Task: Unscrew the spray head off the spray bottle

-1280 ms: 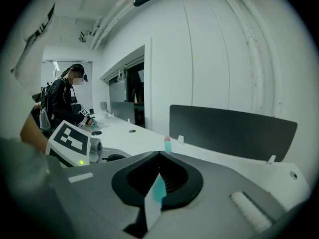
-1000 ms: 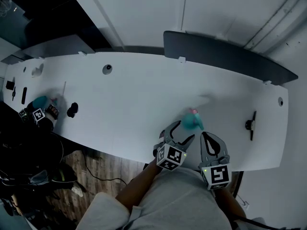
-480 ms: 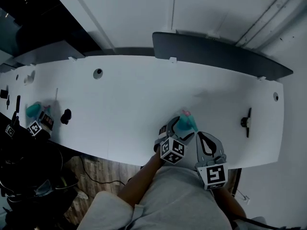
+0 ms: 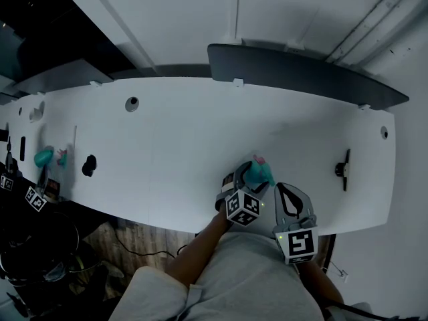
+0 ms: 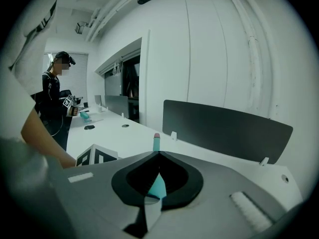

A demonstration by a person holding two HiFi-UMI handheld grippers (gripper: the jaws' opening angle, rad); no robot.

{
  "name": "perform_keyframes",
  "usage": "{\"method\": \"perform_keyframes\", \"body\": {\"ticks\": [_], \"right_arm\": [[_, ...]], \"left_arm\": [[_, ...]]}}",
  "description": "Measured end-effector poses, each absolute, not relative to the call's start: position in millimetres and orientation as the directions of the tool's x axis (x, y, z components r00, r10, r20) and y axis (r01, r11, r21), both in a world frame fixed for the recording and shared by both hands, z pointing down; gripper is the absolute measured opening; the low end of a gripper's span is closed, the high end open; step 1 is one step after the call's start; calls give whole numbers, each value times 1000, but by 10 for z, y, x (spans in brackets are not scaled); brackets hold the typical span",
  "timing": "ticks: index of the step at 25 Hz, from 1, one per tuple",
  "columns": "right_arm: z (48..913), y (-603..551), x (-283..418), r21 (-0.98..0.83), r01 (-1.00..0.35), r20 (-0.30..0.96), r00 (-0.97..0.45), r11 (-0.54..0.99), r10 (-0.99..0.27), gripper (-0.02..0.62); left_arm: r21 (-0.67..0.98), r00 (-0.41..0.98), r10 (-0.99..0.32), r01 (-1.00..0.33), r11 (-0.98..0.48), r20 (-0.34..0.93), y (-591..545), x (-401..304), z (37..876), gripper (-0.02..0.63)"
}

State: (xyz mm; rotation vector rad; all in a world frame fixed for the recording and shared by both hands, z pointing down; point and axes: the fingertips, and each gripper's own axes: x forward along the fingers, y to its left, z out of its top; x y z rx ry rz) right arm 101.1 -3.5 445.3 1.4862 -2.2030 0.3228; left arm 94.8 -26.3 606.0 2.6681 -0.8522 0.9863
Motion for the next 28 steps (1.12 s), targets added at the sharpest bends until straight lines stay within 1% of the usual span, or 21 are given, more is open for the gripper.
{"method": "perform_keyframes", "body": {"ticks": [3,4,5,6,9,14,15,16,17,22,28], "right_arm": [[4491,-48,1019,73,-917,514,-303,393,-802,3],[4514,-49,1016,75,-914,525,-303,398,-795,48],[4544,-52,1008,74,-912,537,-305,404,-786,107],[4576,-62,1000,72,-909,548,-308,411,-778,134],[4661,-137,985,74,-901,581,-310,428,-753,158],[4883,-229,900,88,-848,699,-321,523,-639,156],[4915,-226,888,88,-840,716,-320,536,-620,150],[4934,-218,879,87,-835,727,-319,543,-607,125],[4942,-209,873,84,-834,733,-320,546,-601,101],[4934,-175,826,69,-821,734,-344,567,-586,96],[4933,-121,720,138,-725,747,-371,674,-552,91]], "left_arm": [[-41,619,-458,-567,-823,638,-287,977,6063,357],[-41,620,-459,-567,-823,636,-286,984,6062,356],[-41,622,-460,-567,-823,634,-284,989,6063,356],[-42,623,-461,-566,-823,632,-284,991,6067,356],[-58,624,-462,-556,-829,630,-276,997,6076,354],[-122,615,-462,-512,-850,639,-223,999,6052,354],[-132,613,-461,-504,-853,642,-218,998,6048,353],[-140,610,-460,-497,-856,645,-213,996,6045,353],[-146,608,-458,-491,-859,648,-209,992,6043,353],[-159,599,-447,-470,-868,665,-202,951,6041,353],[-157,609,-393,-403,-901,690,-167,936,6060,351]]}}
